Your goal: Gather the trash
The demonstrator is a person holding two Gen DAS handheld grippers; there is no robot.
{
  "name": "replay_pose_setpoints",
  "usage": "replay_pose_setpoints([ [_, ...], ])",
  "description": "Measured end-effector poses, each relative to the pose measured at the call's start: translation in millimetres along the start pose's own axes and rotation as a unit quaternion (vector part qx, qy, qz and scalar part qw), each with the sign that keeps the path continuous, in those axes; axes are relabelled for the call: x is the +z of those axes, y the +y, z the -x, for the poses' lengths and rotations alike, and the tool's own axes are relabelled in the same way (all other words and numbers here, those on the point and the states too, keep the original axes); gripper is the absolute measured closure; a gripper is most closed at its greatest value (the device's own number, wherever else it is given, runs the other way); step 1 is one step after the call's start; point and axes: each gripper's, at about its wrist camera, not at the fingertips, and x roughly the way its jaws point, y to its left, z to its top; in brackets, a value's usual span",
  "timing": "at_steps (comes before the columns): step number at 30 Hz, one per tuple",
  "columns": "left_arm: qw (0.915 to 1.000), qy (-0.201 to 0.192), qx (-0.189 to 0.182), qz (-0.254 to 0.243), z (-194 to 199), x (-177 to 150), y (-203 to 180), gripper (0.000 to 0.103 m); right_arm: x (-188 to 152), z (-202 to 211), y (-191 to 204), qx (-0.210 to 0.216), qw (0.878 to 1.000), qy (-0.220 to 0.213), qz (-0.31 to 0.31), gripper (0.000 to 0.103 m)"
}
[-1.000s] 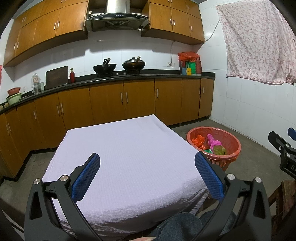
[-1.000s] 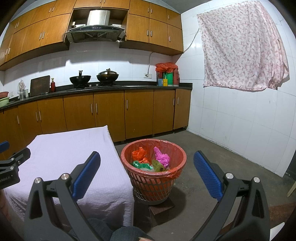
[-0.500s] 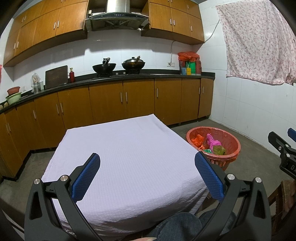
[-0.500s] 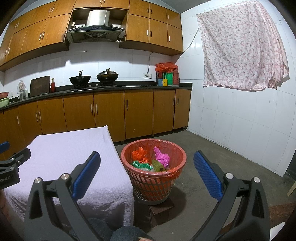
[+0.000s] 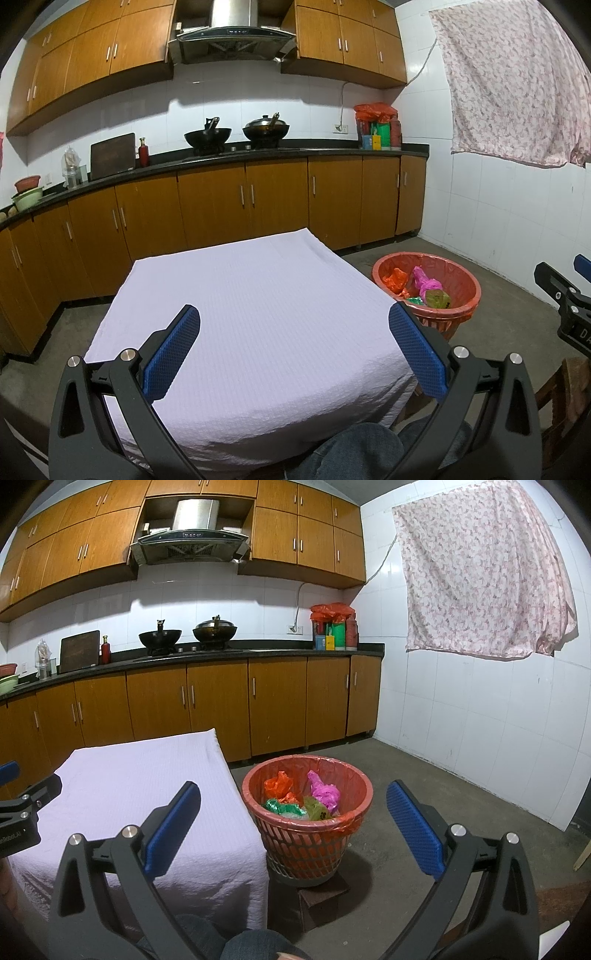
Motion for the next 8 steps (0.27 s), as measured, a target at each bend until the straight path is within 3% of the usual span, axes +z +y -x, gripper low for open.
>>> replay_pose_setpoints([
  [8,1.0000,0.001,-0.002,0.005,1.1,-1.9,0.1,0.002,-1.2,0.3,1.2,0.000,1.000,0.001,-0.001,0.004],
])
